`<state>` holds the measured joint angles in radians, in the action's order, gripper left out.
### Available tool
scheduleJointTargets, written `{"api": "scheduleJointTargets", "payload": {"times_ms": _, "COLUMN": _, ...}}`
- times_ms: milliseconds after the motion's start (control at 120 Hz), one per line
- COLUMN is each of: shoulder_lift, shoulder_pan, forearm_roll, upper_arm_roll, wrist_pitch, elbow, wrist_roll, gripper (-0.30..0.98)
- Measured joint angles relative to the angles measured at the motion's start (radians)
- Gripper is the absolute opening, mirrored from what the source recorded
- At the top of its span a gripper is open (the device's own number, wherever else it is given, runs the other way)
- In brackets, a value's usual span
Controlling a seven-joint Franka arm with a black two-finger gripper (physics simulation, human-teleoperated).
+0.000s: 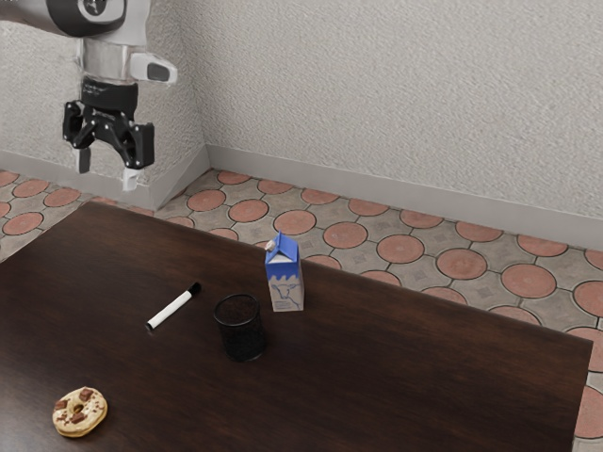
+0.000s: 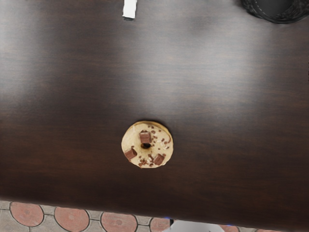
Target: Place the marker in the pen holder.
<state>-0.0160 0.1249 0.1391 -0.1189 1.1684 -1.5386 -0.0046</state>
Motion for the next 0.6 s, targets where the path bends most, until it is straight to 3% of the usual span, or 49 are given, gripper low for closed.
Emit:
{"api": "scheduleJointTargets", "payload": {"times_ms": 192, "shoulder_lift": 0.000, "shoulder_pan": 0.023, "forearm_roll": 0.000, "upper_arm_roll": 0.008, "wrist_pitch": 0.236, "elbow": -0.006, "wrist_roll": -0.001, "gripper": 0.69}}
{"api": "scheduleJointTargets", "payload": {"times_ms": 467, "shoulder_lift": -0.008, "shoulder_pan": 0.080, "forearm_roll": -0.039, "upper_arm_roll": 0.003, "wrist_pitch": 0.349, "elbow": 0.001, "wrist_roll": -0.001, "gripper": 0.69}}
{"api": "scheduleJointTargets", "payload": {"times_ms": 600, "shoulder_lift": 0.186, "shoulder_pan": 0.078, "forearm_roll": -0.032, "upper_arm_roll": 0.010, "wrist_pitch": 0.478, "elbow": -0.091, "wrist_roll": 0.030, "gripper": 0.69}}
